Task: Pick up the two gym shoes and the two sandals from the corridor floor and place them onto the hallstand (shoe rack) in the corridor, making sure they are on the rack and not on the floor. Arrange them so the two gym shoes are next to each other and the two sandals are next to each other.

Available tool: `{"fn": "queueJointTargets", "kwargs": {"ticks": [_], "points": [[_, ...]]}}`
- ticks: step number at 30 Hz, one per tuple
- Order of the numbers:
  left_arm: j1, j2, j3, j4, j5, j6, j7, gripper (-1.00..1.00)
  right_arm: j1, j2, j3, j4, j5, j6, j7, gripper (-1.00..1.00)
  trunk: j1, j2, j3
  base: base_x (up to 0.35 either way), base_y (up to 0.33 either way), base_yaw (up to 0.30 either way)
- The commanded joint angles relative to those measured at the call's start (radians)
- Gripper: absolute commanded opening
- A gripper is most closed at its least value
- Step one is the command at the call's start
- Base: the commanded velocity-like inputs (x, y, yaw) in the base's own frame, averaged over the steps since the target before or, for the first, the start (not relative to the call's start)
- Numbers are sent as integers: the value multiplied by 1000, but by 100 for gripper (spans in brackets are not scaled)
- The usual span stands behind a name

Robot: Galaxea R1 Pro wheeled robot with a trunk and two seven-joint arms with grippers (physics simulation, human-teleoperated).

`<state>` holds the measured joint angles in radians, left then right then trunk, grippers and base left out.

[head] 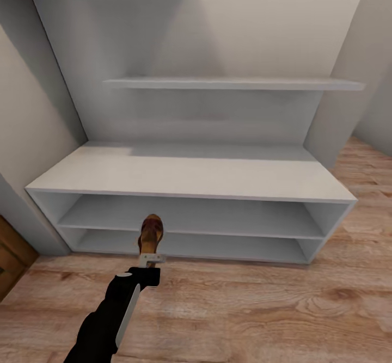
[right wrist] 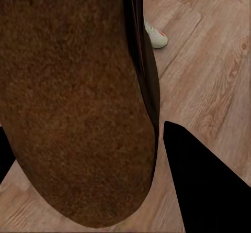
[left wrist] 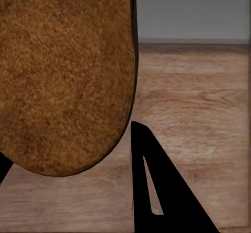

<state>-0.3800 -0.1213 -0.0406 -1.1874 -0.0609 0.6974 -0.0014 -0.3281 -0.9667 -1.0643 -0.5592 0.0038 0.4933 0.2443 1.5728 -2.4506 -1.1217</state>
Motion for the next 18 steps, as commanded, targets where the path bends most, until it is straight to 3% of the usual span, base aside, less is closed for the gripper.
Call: {"fn": "queueJointTargets", "kwargs": {"ticks": [1, 18], "points": [[0, 0, -1, -1, -7, 5, 0, -100, -2, 0, -5, -1, -1, 6, 3, -100, 0, 0, -1, 340, -123, 0], [0, 2, -1, -1, -7, 4, -2, -100, -2, 0, -5, -1, -1, 7, 3, -100, 0, 0, -1, 346, -26, 0]]}}
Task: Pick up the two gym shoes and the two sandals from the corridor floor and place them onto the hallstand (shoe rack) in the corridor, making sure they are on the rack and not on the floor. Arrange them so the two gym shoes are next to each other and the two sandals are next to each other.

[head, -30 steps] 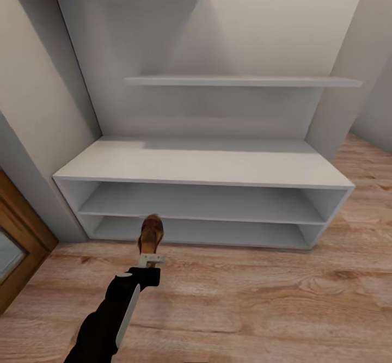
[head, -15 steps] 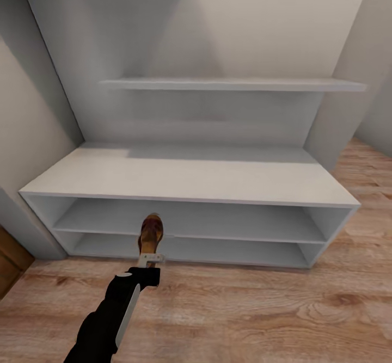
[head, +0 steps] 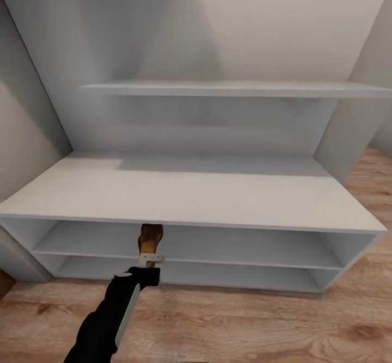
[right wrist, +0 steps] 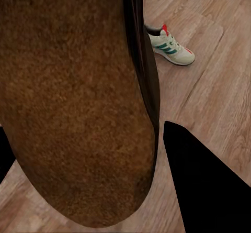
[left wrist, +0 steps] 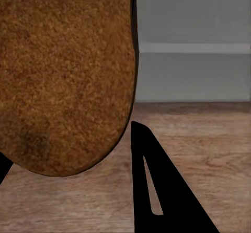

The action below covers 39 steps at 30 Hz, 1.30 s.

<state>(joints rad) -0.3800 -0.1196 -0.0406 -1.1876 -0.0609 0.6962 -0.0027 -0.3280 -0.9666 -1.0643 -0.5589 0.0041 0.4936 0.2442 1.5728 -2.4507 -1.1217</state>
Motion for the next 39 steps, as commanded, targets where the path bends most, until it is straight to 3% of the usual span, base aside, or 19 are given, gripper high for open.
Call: {"fn": "queueJointTargets", "kwargs": {"ticks": [1, 8, 39], "points": [[0, 0, -1, -1, -7, 5, 0, -100, -2, 0, -5, -1, -1, 6, 3, -100, 0, 0, -1, 347, 0, 0], [0, 0, -1, -1, -7, 5, 0, -100, -2, 0, -4, -1, -1, 6, 3, -100, 0, 0, -1, 320, 0, 0], [0, 0, -1, -1, -6, 5, 0, -100, -2, 0, -3, -1, -1, 6, 2, -100, 0, 0, -1, 81, 0, 0]]}}
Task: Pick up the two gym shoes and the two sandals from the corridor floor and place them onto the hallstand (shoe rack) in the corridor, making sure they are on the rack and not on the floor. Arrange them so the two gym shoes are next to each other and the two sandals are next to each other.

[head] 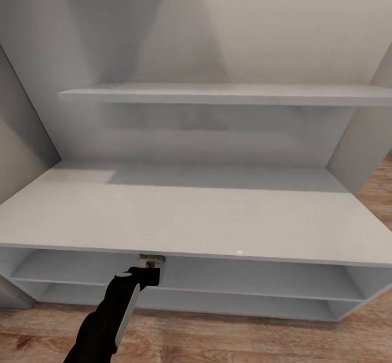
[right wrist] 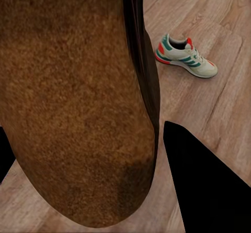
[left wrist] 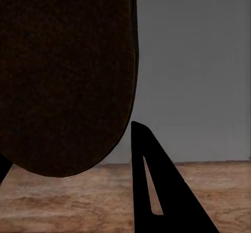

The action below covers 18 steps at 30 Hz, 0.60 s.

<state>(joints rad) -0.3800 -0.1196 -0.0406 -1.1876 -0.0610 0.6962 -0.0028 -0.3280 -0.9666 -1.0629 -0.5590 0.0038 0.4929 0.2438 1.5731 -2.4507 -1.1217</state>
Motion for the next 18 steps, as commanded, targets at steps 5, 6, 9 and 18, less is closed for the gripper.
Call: {"fn": "queueJointTargets", "kwargs": {"ticks": [5, 6, 9, 18], "points": [[0, 0, -1, -1, -6, 5, 0, -100, -2, 0, -5, -1, -1, 6, 3, -100, 0, 0, -1, 81, 0, 0], [0, 0, -1, -1, -6, 5, 0, -100, -2, 0, -5, -1, -1, 6, 3, -100, 0, 0, -1, 23, 0, 0], [0, 0, -1, -1, -6, 5, 0, -100, -2, 0, -5, -1, -1, 7, 2, -100, 0, 0, -1, 9, 0, 0], [0, 1, 0, -1, -8, 5, 1, 100, -2, 0, -5, -1, -1, 6, 2, -100, 0, 0, -1, 1, 0, 0]]}}
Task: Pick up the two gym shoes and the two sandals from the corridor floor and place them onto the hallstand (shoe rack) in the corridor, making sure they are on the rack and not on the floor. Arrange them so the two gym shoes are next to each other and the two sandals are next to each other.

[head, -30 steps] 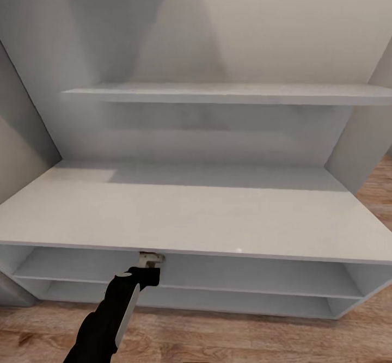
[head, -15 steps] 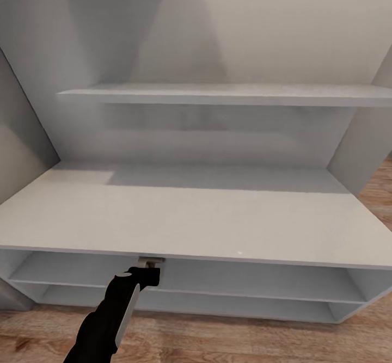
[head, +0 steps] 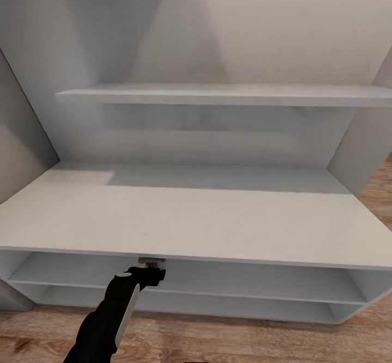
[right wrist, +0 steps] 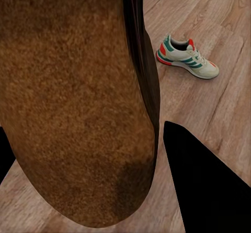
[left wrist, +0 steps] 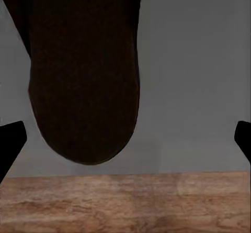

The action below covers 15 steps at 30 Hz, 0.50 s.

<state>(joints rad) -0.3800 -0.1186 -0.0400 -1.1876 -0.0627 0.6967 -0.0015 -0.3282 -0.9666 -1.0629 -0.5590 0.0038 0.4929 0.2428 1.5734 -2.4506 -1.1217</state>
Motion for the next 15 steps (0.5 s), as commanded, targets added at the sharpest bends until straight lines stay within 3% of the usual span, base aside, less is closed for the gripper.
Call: {"fn": "queueJointTargets", "kwargs": {"ticks": [1, 8, 15], "points": [[0, 0, 0, -1, -6, 5, 0, 100, -2, 0, -5, -1, -1, 7, 3, -100, 0, 0, -1, 0, 0, 0], [0, 0, -1, -1, -5, 4, 0, 100, -2, 0, -5, -1, -1, 7, 3, -100, 0, 0, -1, -19, 5, 0], [0, 0, 0, -1, -5, 5, 0, 100, -2, 0, -5, -1, -1, 6, 3, -100, 0, 0, -1, -275, 93, 0]]}}
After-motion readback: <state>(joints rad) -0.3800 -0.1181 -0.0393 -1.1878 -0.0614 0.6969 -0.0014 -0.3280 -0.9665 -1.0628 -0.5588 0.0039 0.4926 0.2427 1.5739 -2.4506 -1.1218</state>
